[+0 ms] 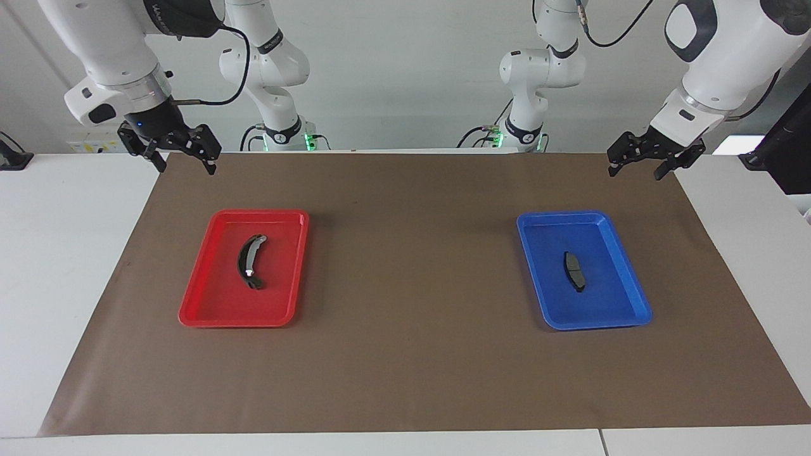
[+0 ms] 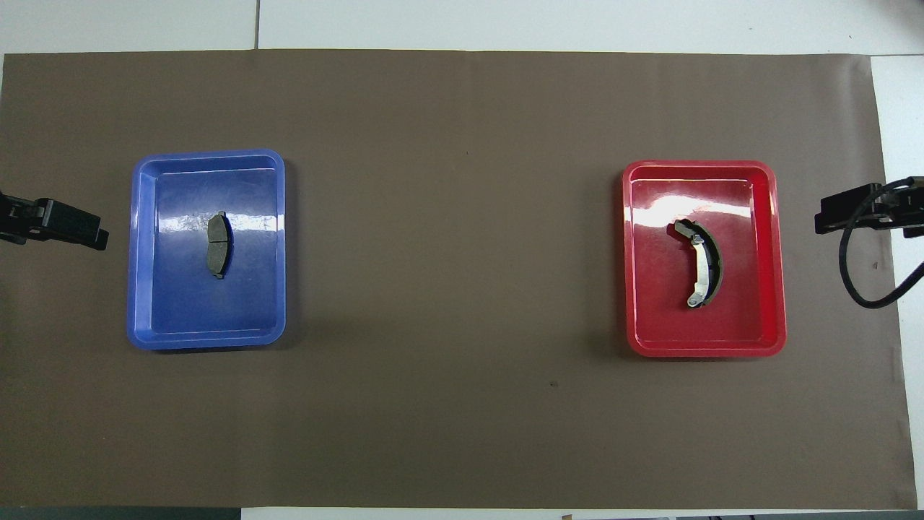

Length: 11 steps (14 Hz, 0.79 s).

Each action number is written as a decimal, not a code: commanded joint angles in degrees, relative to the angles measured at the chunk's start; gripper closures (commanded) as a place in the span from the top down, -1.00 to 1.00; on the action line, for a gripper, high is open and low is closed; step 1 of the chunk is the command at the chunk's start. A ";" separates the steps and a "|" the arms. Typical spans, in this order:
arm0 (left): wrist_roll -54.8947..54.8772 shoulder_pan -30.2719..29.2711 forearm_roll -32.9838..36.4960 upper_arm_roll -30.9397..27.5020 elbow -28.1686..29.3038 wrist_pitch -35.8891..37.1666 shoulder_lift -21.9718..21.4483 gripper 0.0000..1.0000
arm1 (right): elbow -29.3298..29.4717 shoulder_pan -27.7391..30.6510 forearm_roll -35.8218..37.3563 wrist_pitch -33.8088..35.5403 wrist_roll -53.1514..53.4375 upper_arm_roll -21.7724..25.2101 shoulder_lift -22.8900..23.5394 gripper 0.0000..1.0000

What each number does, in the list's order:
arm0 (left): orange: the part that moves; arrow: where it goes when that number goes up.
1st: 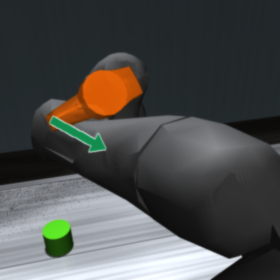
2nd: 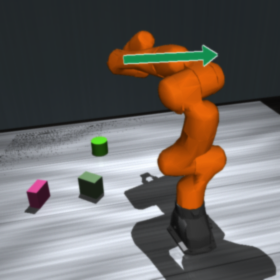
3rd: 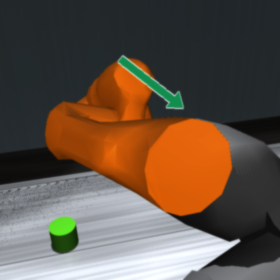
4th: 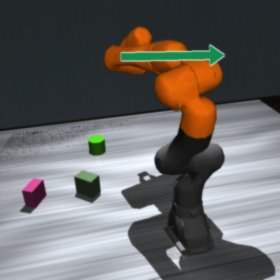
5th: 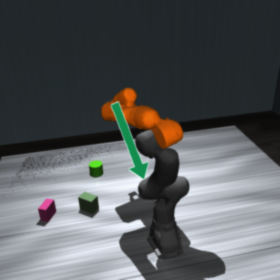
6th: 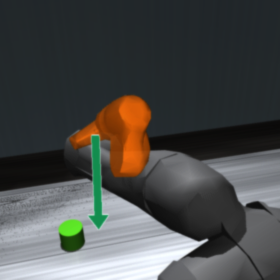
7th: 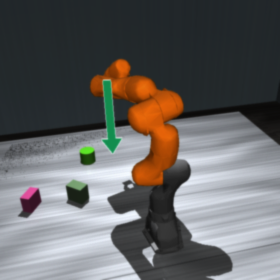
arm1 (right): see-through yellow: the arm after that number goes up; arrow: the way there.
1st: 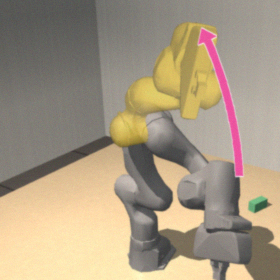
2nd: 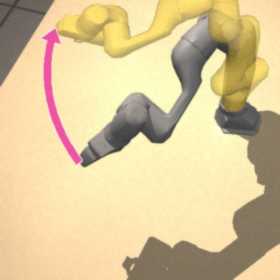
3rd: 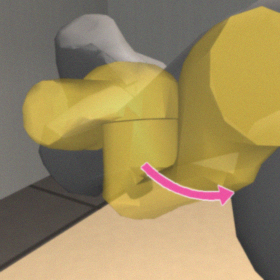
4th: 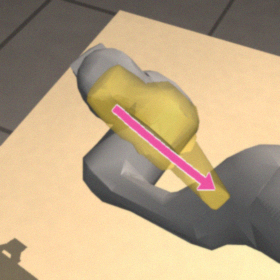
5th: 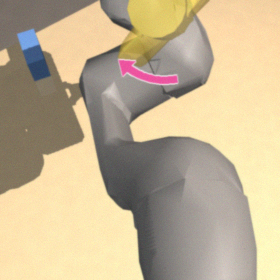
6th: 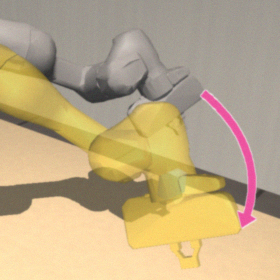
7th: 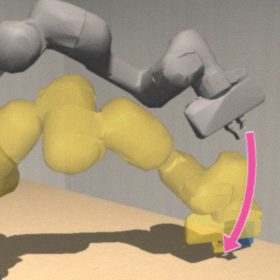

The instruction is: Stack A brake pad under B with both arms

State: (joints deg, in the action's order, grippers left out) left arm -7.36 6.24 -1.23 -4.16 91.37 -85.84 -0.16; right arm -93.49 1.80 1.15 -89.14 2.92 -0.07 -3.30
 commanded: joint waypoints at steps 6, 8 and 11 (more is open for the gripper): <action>0.07 -0.70 0.52 0.21 1.97 1.36 -1.86 0.99 | -1.43 0.31 -0.71 -0.07 -0.19 -0.19 -1.36 1.00; 0.50 -1.57 0.52 0.12 2.05 1.29 -1.86 0.99 | -1.43 0.31 -0.71 -0.07 -0.19 -0.19 -1.36 1.00; 0.42 -1.76 0.52 0.21 7.74 -6.93 -3.87 0.97 | -1.51 0.31 -0.71 -0.07 -0.28 -0.19 -1.36 1.00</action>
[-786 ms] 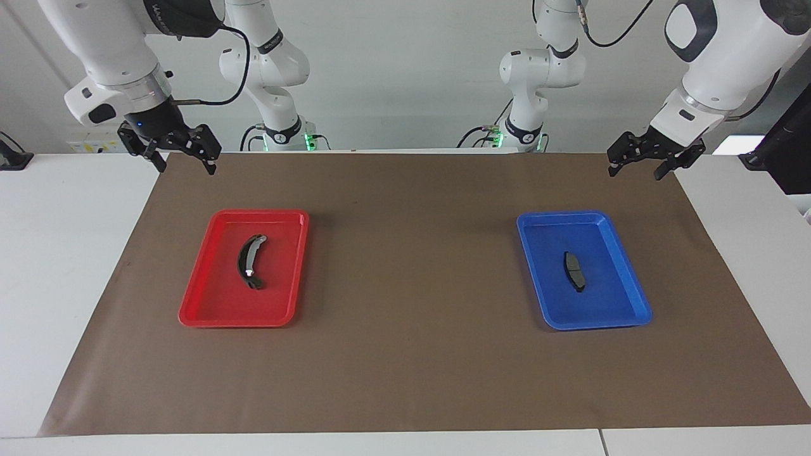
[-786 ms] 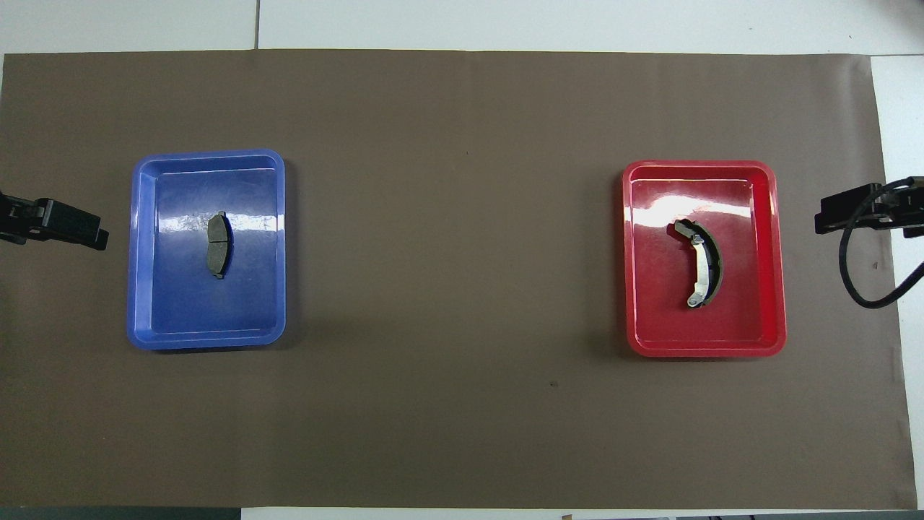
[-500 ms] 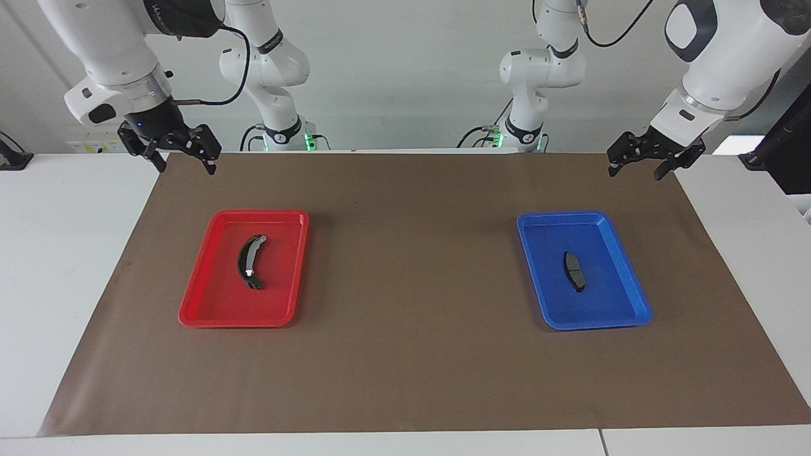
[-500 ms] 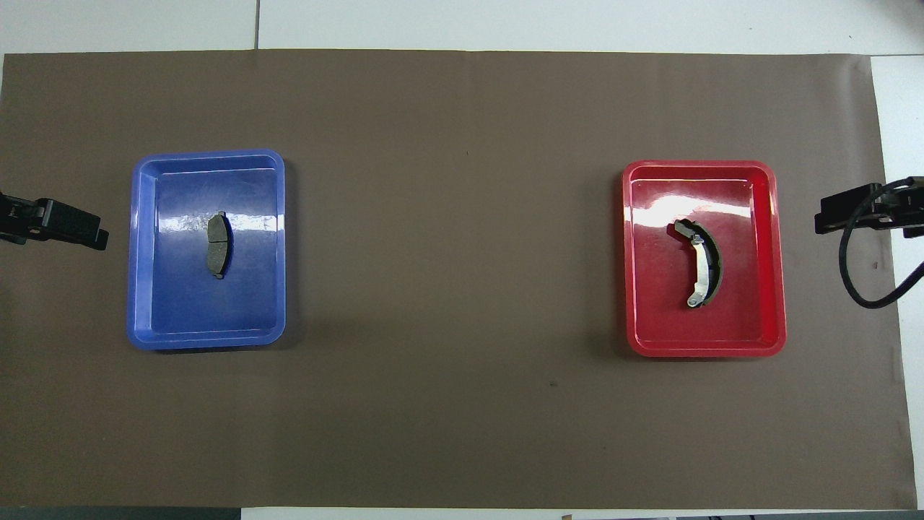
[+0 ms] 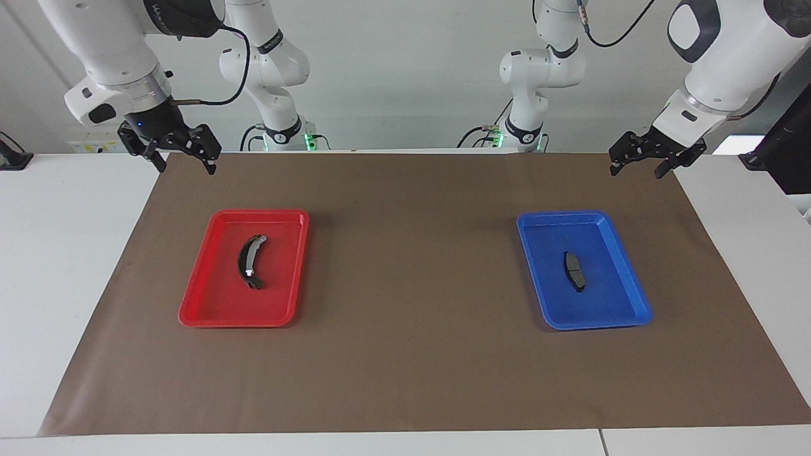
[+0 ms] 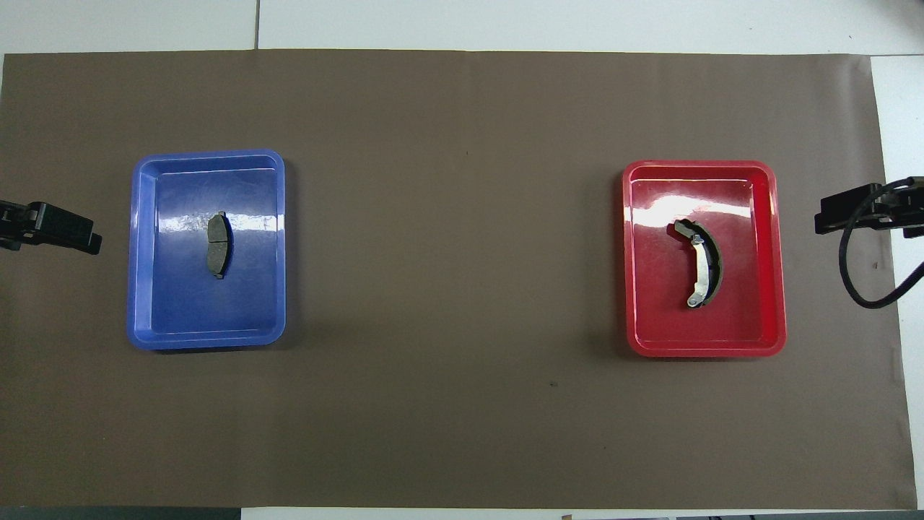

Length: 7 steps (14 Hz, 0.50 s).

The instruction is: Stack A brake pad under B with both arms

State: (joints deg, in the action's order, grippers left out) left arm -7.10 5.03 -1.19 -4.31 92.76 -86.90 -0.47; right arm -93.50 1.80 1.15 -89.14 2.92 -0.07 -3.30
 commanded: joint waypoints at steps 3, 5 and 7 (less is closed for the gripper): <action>0.16 -0.02 0.49 0.35 12.87 -16.61 -4.89 0.97 | -1.43 0.31 -0.71 -0.07 -0.19 -0.19 -1.36 1.00; 0.16 0.07 0.49 0.35 15.94 -20.65 -4.63 0.97 | -1.42 0.31 -0.71 0.02 -0.19 -0.19 -1.36 1.00; 0.42 0.33 0.49 0.44 18.67 -25.58 -3.75 0.97 | -1.51 0.31 -0.71 0.02 -0.19 -0.19 -1.36 1.00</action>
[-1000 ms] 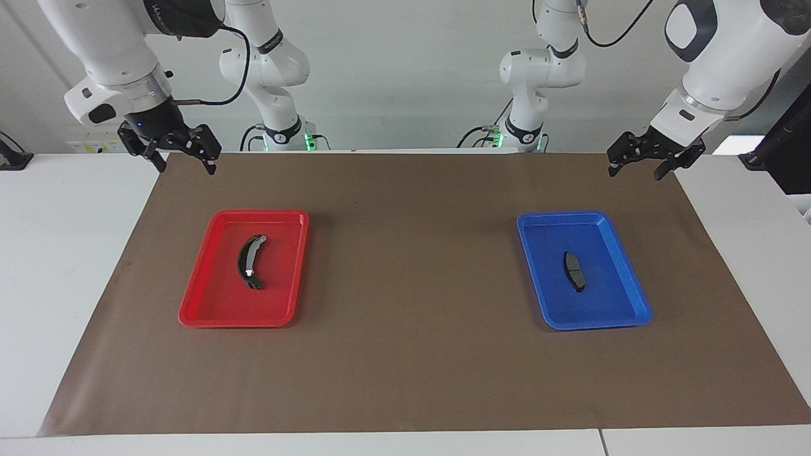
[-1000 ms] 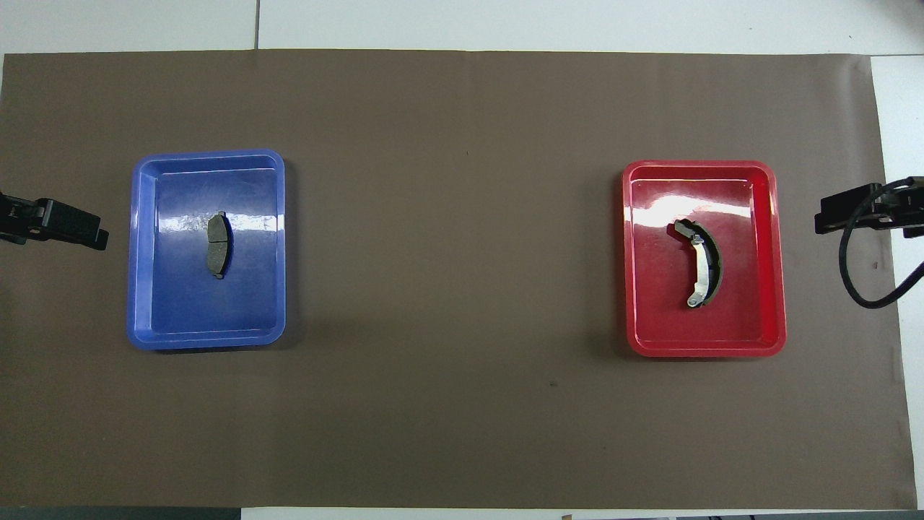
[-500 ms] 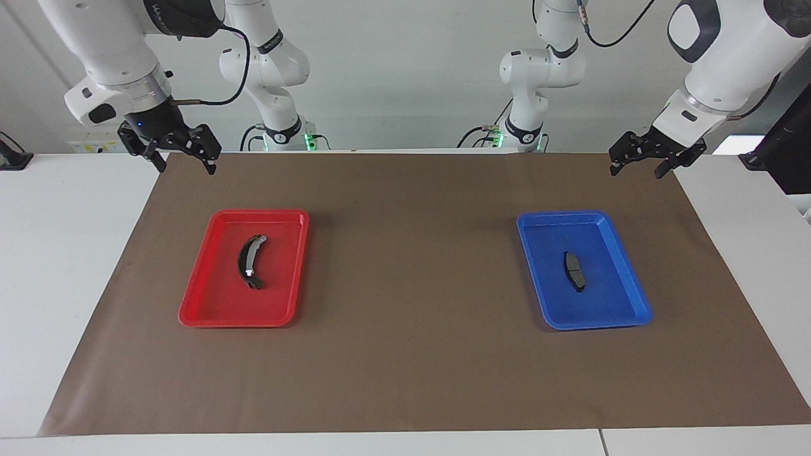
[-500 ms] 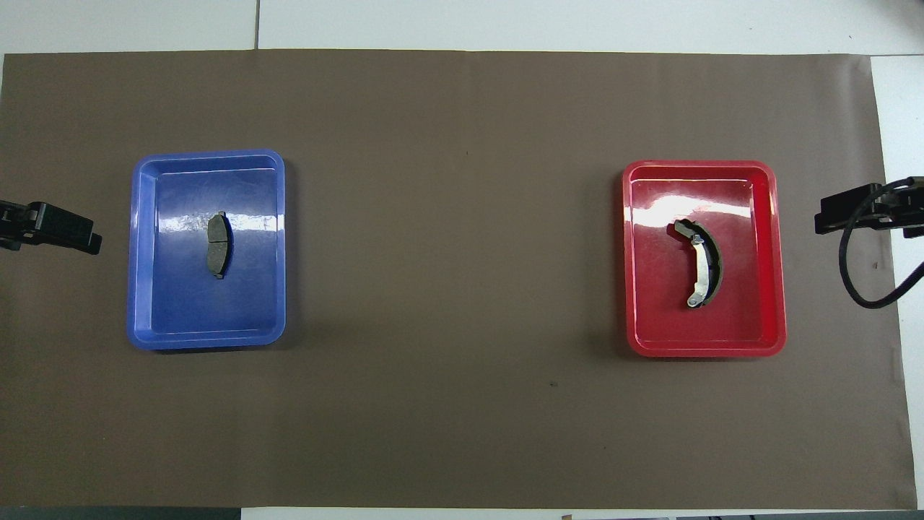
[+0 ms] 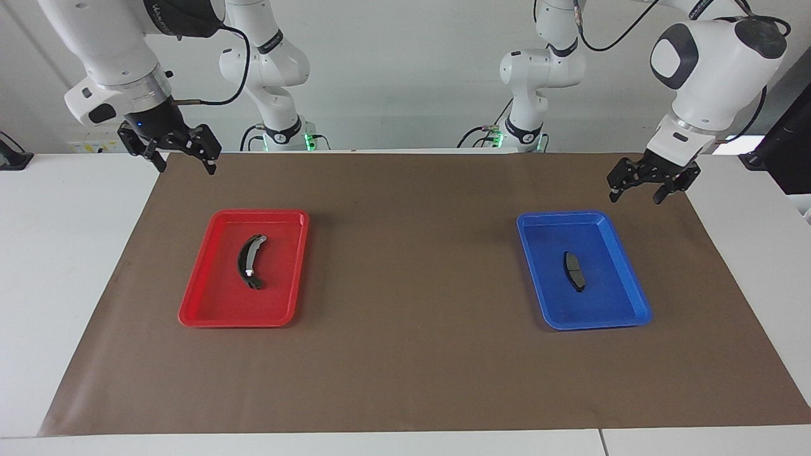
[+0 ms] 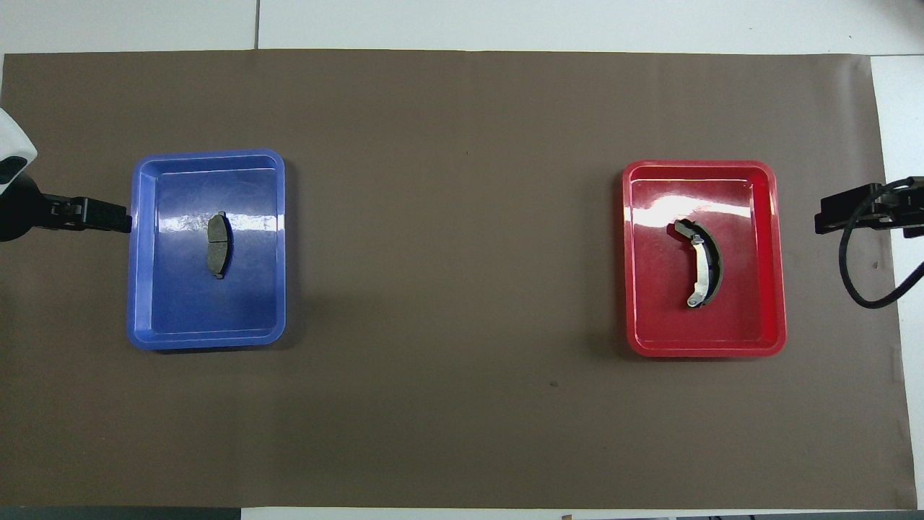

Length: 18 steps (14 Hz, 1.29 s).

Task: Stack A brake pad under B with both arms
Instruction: 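Reach the left gripper into the blue tray and grasp the flat brake pad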

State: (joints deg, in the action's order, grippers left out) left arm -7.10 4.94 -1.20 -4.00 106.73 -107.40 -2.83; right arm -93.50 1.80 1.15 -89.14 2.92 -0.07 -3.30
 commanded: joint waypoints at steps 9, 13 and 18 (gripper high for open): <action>4.55 3.05 0.58 0.13 13.93 -25.11 8.80 0.91 | -1.51 0.31 -0.71 0.20 -0.19 -0.10 -1.36 1.00; 6.05 3.41 0.58 0.13 19.65 -34.97 11.35 0.87 | -1.51 0.31 -0.71 0.20 -0.19 -0.19 -1.36 1.00; 5.96 3.41 0.58 0.22 21.14 -35.15 13.21 0.60 | -1.51 0.31 -0.71 0.20 -0.19 -0.19 -1.36 1.00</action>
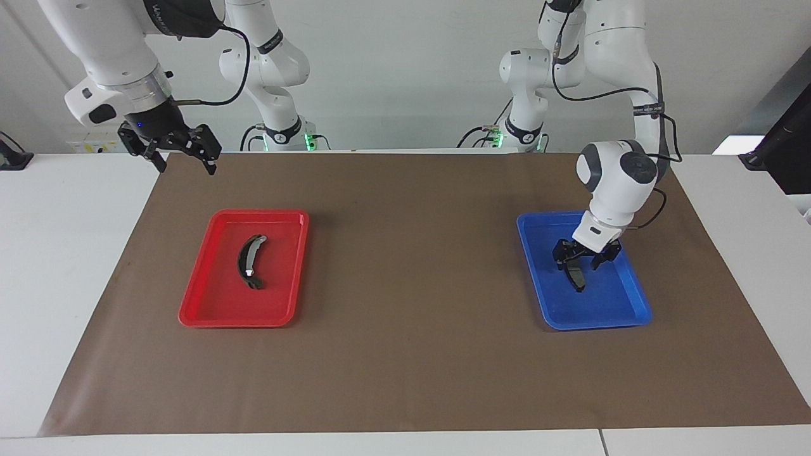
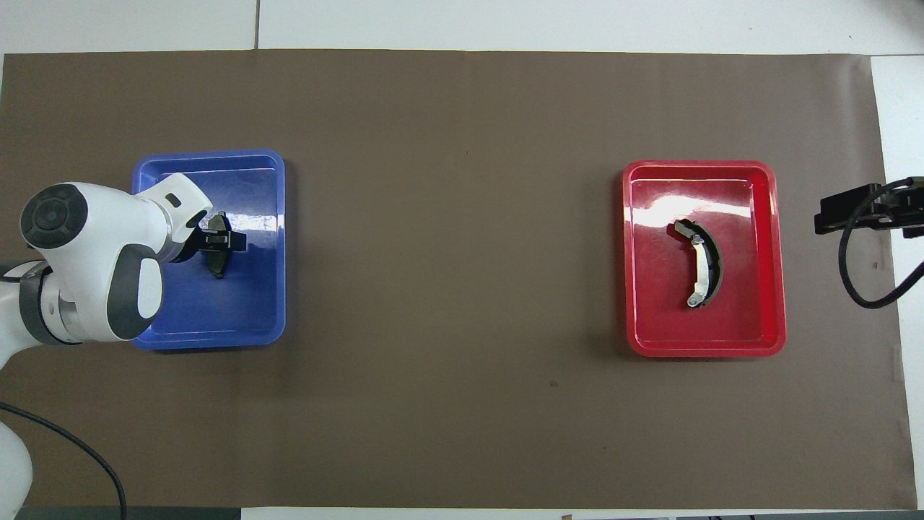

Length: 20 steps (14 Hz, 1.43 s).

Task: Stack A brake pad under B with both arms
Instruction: 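Lift the flat pad with the left gripper while the right gripper reaches the red tray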

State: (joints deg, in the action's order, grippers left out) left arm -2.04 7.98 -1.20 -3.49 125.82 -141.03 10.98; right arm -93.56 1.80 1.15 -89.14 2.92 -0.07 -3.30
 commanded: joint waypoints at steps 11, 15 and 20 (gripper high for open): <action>1.07 0.45 0.58 -0.03 -4.07 16.09 -9.91 -0.85 | -3.64 0.31 -1.50 -5.60 -0.63 -0.19 -1.36 0.99; 3.60 7.90 0.67 0.67 -6.46 18.44 -10.90 -0.78 | -15.75 0.93 -1.59 -16.13 -1.07 -0.02 -2.94 0.99; 24.15 23.19 4.71 0.67 -9.35 11.59 -3.17 -0.84 | -28.40 0.93 -2.91 -33.06 -5.63 -0.02 1.01 0.99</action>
State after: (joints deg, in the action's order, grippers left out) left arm 16.04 26.86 1.53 -2.04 119.34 -127.19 3.81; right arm -115.56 1.91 -0.41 -115.01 0.50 0.18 -2.17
